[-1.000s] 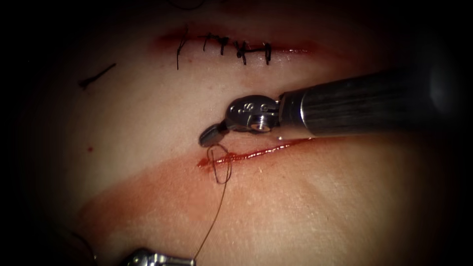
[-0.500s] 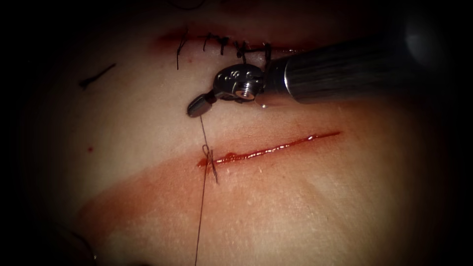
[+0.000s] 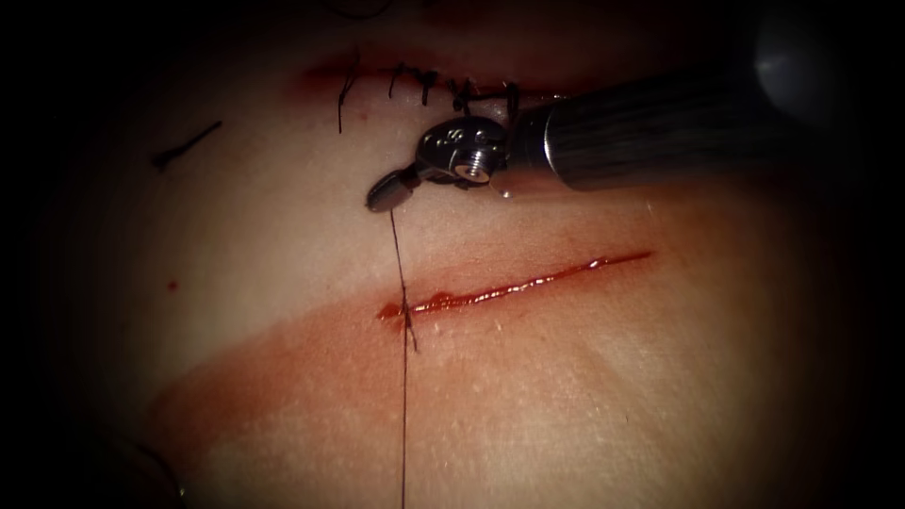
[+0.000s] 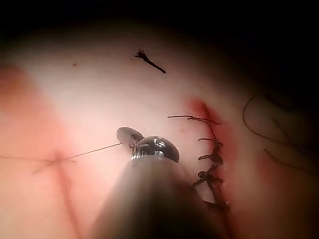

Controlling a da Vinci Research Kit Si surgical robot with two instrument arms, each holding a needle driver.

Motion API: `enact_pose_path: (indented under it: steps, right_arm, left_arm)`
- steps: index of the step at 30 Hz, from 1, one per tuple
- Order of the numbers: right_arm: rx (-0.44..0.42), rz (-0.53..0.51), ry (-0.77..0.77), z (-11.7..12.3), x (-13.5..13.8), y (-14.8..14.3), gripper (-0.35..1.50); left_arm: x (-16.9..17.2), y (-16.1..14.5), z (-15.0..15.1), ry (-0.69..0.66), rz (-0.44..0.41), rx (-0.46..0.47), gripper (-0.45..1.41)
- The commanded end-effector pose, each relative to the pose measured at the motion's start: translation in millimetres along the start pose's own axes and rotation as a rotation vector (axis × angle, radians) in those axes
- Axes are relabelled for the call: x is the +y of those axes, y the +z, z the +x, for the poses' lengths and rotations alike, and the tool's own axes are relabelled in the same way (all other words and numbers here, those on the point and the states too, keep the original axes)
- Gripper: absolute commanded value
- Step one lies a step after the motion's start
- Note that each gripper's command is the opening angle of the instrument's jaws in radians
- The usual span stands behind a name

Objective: Wound Closure

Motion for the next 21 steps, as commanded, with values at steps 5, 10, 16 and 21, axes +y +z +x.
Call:
enact_pose_path:
  steps: [5,10,16,21]
  right_arm:
    - [-0.001,-0.035,0.013,0.0,1.3,0.2,-0.35]
    - [-0.005,-0.063,0.041,-0.2,2.0,0.0,-0.35]
    - [-0.006,-0.091,0.069,-0.3,2.7,-0.2,-0.35]
    - [-0.008,-0.102,0.075,-0.4,3.2,-0.3,-0.35]
  left_arm:
    - [1.5,0.7,-3.2,-0.034,-0.017,-0.006,-0.45]
    - [2.2,0.6,-4.8,-0.048,-0.030,-0.014,-0.45]
    - [2.5,1.0,-6.0,-0.064,-0.034,-0.020,-0.45]
    - [2.6,1.5,-6.9,-0.070,-0.040,-0.023,-0.45]
